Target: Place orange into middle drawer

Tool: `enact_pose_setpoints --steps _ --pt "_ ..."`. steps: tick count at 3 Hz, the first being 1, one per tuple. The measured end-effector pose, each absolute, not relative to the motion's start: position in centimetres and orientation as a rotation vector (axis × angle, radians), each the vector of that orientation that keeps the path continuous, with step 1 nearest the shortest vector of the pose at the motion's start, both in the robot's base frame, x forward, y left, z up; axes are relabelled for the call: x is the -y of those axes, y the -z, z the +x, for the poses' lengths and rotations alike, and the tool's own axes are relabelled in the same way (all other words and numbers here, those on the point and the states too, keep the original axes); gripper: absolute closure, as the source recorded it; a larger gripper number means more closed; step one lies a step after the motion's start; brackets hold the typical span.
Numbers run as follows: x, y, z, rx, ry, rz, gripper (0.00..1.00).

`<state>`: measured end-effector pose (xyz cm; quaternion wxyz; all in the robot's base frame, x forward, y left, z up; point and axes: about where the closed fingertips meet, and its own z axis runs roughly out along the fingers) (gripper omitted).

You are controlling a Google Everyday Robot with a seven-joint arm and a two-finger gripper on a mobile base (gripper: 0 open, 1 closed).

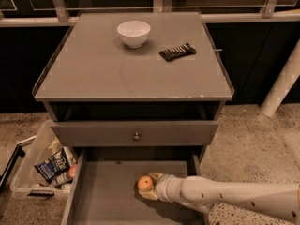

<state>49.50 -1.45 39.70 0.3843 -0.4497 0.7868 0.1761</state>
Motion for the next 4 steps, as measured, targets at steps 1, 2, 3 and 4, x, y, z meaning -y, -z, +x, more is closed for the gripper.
enact_pose_setpoints --steps 1,2,3,4 --pt "1.9 -37.8 50.1 -2.023 -0.433 -1.136 1.0" --pt "2.0 -36.5 50.3 -2.038 -0.435 -1.12 1.0" --pt "2.0 -36.5 50.3 -2.039 -0.435 -1.12 0.81" --pt "2.0 -36.5 50.3 -2.039 -0.435 -1.12 0.58"
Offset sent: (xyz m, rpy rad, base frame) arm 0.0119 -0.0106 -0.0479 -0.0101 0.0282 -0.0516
